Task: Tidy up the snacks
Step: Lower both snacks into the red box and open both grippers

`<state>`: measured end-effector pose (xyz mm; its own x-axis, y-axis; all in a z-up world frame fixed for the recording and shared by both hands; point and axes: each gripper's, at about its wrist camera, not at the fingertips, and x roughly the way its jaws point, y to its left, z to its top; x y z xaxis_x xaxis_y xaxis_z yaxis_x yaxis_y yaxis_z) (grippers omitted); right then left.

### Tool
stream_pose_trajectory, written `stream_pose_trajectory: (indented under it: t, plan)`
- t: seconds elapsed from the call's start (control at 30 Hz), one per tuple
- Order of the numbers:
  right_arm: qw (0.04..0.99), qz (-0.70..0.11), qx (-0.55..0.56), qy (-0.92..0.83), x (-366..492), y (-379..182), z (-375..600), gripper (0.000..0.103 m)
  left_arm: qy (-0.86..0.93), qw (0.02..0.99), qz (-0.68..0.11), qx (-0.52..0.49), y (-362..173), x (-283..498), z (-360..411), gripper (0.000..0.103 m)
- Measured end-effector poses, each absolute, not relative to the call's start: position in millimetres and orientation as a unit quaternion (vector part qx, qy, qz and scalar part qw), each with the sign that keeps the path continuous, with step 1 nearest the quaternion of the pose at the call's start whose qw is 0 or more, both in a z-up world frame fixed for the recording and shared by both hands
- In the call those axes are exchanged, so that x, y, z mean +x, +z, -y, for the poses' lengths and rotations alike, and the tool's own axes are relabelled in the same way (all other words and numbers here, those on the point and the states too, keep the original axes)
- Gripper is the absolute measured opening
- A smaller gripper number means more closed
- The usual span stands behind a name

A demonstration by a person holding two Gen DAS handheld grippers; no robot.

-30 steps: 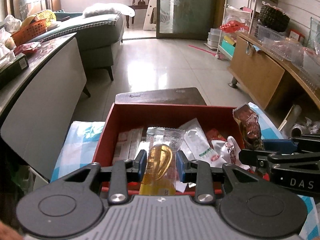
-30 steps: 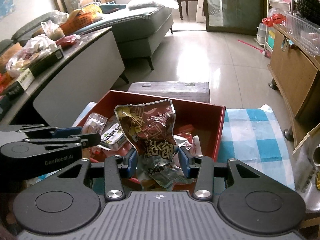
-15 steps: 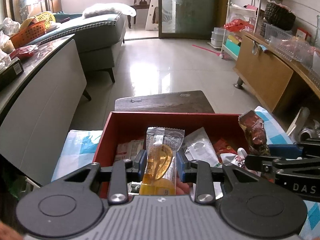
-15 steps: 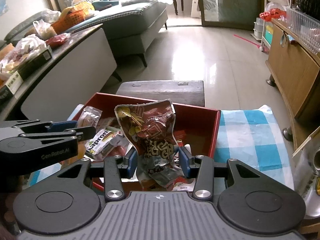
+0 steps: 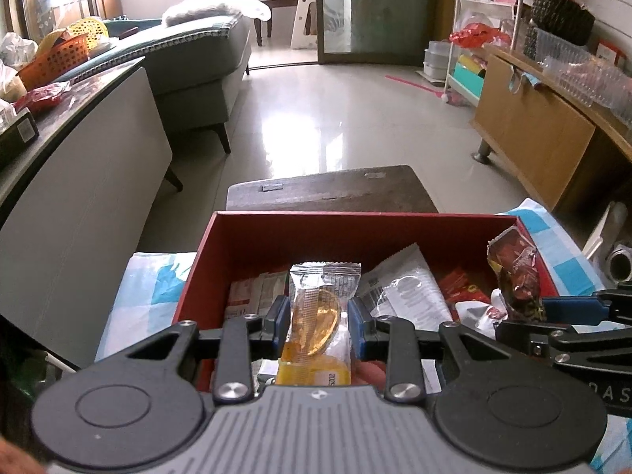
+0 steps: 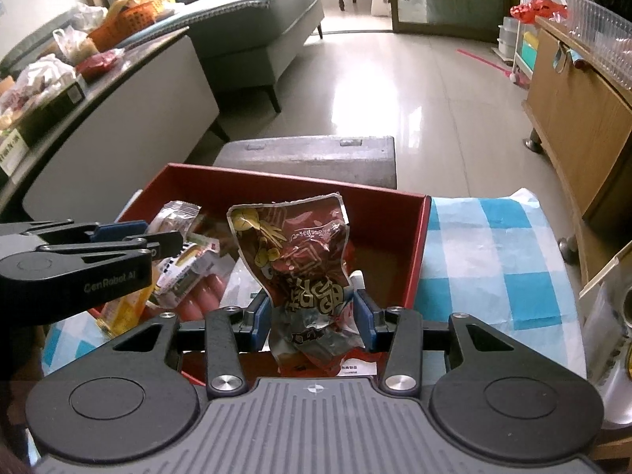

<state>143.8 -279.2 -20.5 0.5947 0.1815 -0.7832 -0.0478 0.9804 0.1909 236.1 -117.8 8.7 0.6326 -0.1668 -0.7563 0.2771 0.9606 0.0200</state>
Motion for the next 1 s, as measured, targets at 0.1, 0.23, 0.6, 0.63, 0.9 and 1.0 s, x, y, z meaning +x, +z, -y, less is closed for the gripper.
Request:
stream_pose_trajectory:
  t: [0.1, 0.23, 0.6, 0.63, 0.9, 1.0]
  plan:
    - [0.888, -0.449, 0.074, 0.065, 145.4, -22.9, 279.1, 0.052, -0.121, 0.901, -0.412, 0.068, 6.0, 238.8, 119.2, 0.027]
    - [0.885, -0.455, 0.073, 0.064, 147.0, -27.0, 278.5, 0.052, -0.120, 0.899, -0.416, 0.071, 0.7, 240.2, 120.5, 0.027]
    - [0.881, -0.463, 0.069, 0.062, 147.9, -33.6, 277.6, 0.053, -0.114, 0.897, -0.420, 0.074, -4.4, 242.8, 121.4, 0.027]
    - [0.882, -0.463, 0.070, 0.062, 147.7, -33.3, 278.1, 0.053, -0.113, 0.898, -0.419, 0.075, -4.3, 242.5, 121.9, 0.027]
    - [0.881, -0.465, 0.071, 0.060, 147.4, -33.6, 279.2, 0.055, -0.115, 0.898, -0.418, 0.078, -3.0, 241.0, 122.3, 0.034]
    - [0.882, -0.462, 0.071, 0.060, 147.0, -32.1, 278.9, 0.055, -0.112, 0.900, -0.414, 0.079, -0.8, 240.3, 121.9, 0.045]
